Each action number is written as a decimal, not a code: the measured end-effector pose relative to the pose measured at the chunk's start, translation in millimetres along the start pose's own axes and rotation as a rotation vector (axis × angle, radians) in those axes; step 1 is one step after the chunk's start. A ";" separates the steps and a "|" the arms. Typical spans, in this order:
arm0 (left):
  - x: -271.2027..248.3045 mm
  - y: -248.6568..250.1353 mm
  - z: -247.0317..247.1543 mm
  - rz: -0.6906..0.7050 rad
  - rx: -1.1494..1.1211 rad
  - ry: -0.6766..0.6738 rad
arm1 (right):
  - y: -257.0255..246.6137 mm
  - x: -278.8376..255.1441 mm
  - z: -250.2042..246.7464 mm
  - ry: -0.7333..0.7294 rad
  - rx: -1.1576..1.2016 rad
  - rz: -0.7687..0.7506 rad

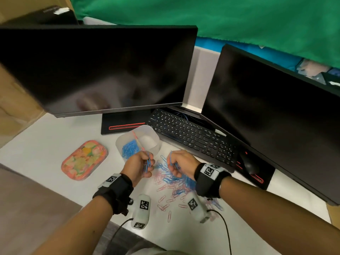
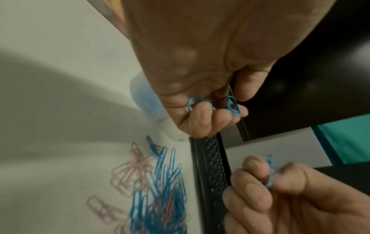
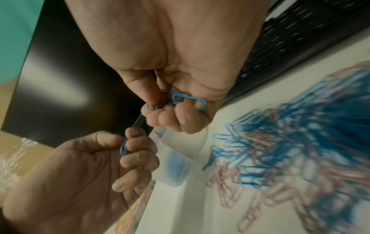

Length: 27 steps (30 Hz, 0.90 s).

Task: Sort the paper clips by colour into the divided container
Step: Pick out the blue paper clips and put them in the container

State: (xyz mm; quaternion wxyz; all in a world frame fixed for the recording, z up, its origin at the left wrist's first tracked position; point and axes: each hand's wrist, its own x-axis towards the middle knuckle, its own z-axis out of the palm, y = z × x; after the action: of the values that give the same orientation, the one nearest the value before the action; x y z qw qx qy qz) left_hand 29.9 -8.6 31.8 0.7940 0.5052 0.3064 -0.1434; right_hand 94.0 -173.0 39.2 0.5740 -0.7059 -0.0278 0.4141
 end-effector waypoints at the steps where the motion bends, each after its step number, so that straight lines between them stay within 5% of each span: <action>1: -0.6 5.8 -4.1 0.016 0.006 0.031 | -7.6 7.6 8.8 -0.005 -0.047 0.016; 12: 8.5 52.2 -41.6 0.034 0.048 0.342 | -70.2 82.6 75.8 -0.025 -0.549 0.074; 27: 18.1 66.8 -39.5 0.137 0.355 0.410 | -94.1 100.8 88.6 0.068 -0.811 -0.052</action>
State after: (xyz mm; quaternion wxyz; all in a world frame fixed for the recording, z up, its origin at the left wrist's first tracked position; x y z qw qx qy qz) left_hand 66.2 58.1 56.2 0.6224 0.6743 0.3957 -0.0357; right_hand 146.4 -19.4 62.1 0.2601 -0.8874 -0.1876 0.3311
